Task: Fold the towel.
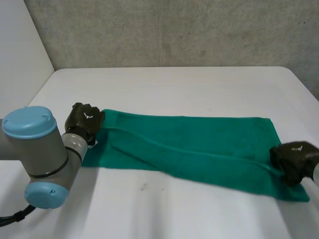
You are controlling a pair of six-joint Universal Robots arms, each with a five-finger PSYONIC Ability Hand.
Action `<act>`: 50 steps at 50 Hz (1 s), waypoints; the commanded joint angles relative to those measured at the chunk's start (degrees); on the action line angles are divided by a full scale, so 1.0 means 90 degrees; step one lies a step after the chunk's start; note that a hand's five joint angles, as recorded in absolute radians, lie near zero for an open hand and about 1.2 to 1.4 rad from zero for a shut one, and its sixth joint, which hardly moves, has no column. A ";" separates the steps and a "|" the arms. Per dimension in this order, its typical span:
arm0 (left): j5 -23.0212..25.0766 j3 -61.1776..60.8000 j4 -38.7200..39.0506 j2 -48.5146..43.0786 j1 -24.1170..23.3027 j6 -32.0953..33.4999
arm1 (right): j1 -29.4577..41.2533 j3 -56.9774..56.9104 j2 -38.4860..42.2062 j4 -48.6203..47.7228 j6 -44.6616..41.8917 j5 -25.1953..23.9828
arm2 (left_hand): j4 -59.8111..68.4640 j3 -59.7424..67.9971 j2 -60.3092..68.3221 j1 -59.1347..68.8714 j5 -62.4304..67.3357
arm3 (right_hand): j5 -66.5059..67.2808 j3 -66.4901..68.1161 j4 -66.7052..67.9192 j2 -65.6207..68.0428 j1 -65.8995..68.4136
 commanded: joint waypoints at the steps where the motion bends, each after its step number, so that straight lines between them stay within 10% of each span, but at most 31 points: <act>1: -0.0017 0.0302 0.0020 -0.0026 -0.0004 0.0010 | -0.0001 -0.1018 0.0152 -0.0281 -0.0118 0.0079 | 0.1282 0.1292 0.1253 0.1486 0.1684 | 0.1562 0.1377 0.1319 0.1370 0.2668; 34: 0.0051 0.3272 0.0947 -0.2653 -0.0033 0.0195 | 0.0819 -0.5824 0.4674 -0.1249 0.0332 0.0753 | 0.1282 0.1292 0.1253 0.1486 0.1684 | 0.1562 0.1377 0.1319 0.1370 0.2668; 39: 0.0158 0.3184 0.1181 -0.2722 -0.0043 0.0517 | 0.0878 -0.6030 0.4772 -0.1288 0.0371 0.0851 | 0.1282 0.1292 0.1253 0.1486 0.1684 | -0.4826 -0.5010 -0.5068 -0.5018 -0.3720; 42: 0.0139 0.3154 0.1289 -0.2722 -0.0053 0.0654 | 0.0868 -0.6069 0.4762 -0.1317 0.0420 0.0860 | 0.1282 0.1292 0.1253 0.1486 0.1684 | -0.6216 -0.6401 -0.6458 -0.6408 -0.5110; 44: 0.0149 0.3096 0.1348 -0.2693 -0.0062 0.0693 | 0.0829 -0.6069 0.4607 -0.1434 0.0429 0.1045 | -0.0719 -0.0709 -0.0748 -0.0516 -0.0317 | -0.6216 -0.6401 -0.6458 -0.6408 -0.5110; 46: 0.0158 0.2921 0.1377 -0.2625 -0.0121 0.0713 | 0.0819 -0.6001 0.4383 -0.1444 0.0439 0.1172 | -0.5818 -0.5808 -0.5847 -0.5614 -0.5416 | -0.6216 -0.6401 -0.6458 -0.6408 -0.5110; 50: 0.0158 0.2696 0.1543 -0.2371 -0.0238 0.0713 | 0.0761 -0.5583 0.3494 -0.1396 0.0605 0.1378 | -0.6496 -0.6486 -0.6525 -0.6292 -0.6094 | -0.6216 -0.6401 -0.6458 -0.6408 -0.5110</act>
